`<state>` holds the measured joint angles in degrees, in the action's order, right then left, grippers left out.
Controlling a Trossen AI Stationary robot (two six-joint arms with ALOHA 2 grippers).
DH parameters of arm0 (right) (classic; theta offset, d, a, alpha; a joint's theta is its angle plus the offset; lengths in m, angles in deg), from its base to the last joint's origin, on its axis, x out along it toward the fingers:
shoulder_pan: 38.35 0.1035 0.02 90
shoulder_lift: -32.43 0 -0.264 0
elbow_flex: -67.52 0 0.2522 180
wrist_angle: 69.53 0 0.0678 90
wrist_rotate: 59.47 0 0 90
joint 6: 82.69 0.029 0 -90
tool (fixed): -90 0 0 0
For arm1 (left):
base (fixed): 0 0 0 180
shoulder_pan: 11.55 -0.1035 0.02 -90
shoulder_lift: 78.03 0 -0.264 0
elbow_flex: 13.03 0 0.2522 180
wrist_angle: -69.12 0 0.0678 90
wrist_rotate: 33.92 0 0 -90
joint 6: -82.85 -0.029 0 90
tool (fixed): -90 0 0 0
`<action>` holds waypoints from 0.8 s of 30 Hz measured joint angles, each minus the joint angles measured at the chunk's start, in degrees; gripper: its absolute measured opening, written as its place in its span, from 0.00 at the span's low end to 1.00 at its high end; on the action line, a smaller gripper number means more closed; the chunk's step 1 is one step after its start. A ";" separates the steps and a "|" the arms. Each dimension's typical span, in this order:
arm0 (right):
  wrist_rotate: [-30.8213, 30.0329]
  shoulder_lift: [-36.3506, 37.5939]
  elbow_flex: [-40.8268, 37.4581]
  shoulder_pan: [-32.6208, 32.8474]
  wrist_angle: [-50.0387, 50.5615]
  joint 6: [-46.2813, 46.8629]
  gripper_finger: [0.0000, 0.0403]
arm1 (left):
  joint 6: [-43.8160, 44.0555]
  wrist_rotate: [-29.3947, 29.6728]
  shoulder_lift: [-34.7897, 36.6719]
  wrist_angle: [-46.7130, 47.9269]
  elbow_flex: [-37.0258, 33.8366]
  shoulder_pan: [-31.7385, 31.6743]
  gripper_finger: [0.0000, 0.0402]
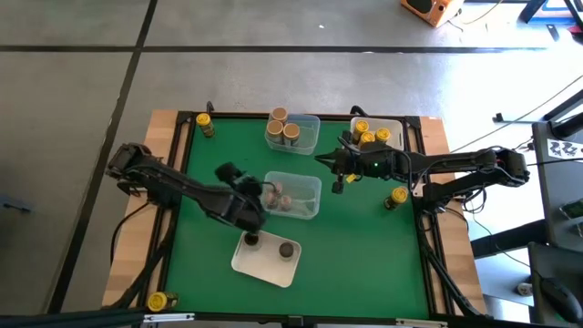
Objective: Sort spices by type
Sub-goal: Put the yellow seasoning bottle into the top white bin
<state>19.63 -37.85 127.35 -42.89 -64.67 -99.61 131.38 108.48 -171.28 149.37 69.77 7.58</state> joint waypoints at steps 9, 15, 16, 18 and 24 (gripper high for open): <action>0.02 0.00 0.00 0.00 -0.16 0.07 0.05 | 26.69 1.39 11.00 3.29 -16.04 -0.62 0.74; 0.02 0.00 0.00 0.00 -0.48 0.11 0.05 | 37.65 0.74 19.67 3.01 -23.77 -6.23 0.74; 0.02 0.00 0.00 0.00 -0.47 0.11 0.05 | 38.41 0.60 20.50 2.94 -24.22 -6.91 0.74; 0.02 0.00 0.00 0.00 -0.50 0.11 0.05 | 39.60 0.46 21.65 1.54 -24.62 -7.89 0.74; 0.02 0.00 0.00 0.00 -0.52 0.13 0.05 | 29.10 -1.46 22.03 -6.20 -24.62 -11.12 0.74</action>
<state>19.65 -37.85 127.35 -42.89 -65.18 -99.48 160.48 107.01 -149.25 143.17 45.15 -3.54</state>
